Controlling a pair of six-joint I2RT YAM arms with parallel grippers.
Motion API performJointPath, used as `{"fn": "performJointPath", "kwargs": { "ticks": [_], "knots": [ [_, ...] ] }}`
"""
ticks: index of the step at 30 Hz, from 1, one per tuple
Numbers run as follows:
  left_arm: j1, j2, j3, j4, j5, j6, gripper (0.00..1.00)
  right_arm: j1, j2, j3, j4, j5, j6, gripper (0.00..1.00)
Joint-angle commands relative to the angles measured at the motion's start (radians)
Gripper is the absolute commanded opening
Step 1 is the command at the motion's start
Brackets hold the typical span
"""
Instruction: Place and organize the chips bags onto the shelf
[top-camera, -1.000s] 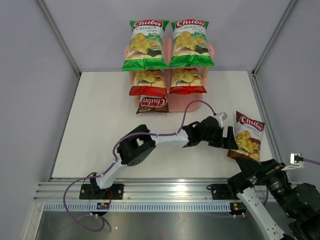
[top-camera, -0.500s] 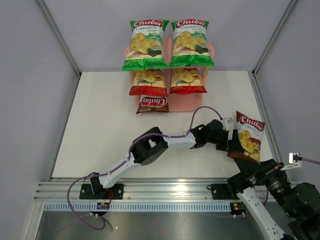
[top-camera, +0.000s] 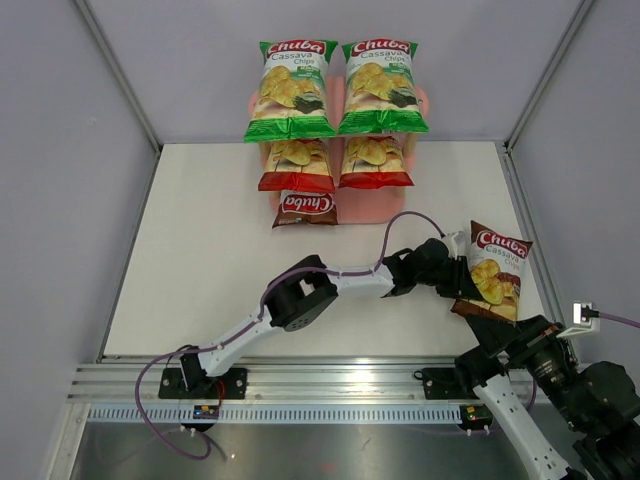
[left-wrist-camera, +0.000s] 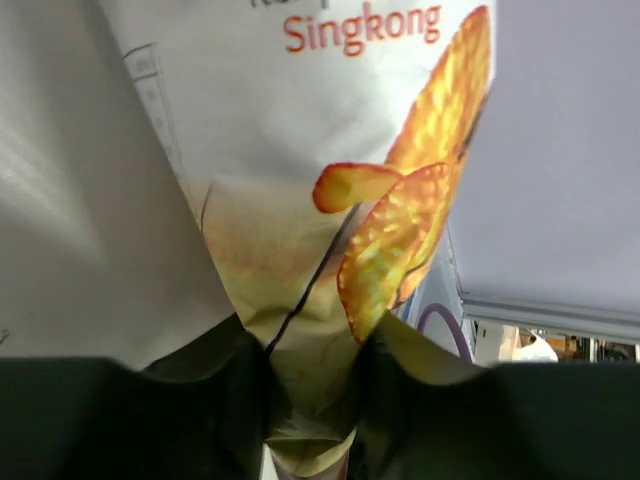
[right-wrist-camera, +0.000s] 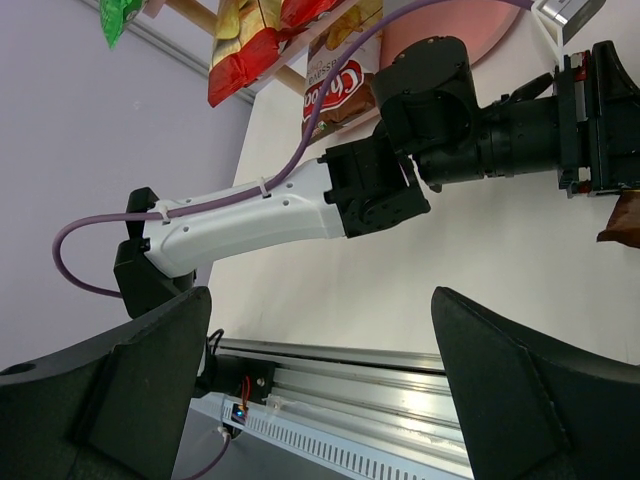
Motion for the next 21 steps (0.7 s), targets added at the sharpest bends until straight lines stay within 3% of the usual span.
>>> {"fn": "performJointPath", "kwargs": {
  "ticks": [1, 5, 10, 21],
  "knots": [
    [0.006, -0.025, -0.019, 0.084, 0.004, 0.013, 0.26, -0.004, -0.002, -0.005, 0.039, -0.022, -0.009, 0.99],
    [0.006, -0.125, -0.162, 0.247, 0.009, 0.010, 0.20, -0.004, 0.001, -0.001, 0.030, -0.014, -0.021, 0.99],
    [0.004, -0.303, -0.482, 0.478, -0.029, 0.009, 0.17, -0.004, 0.001, -0.001, 0.020, -0.002, -0.020, 1.00],
    [-0.004, -0.740, -0.947, 0.650, -0.175, 0.049, 0.13, -0.004, 0.001, -0.091, 0.134, -0.094, 0.009, 0.99]
  ]
}}
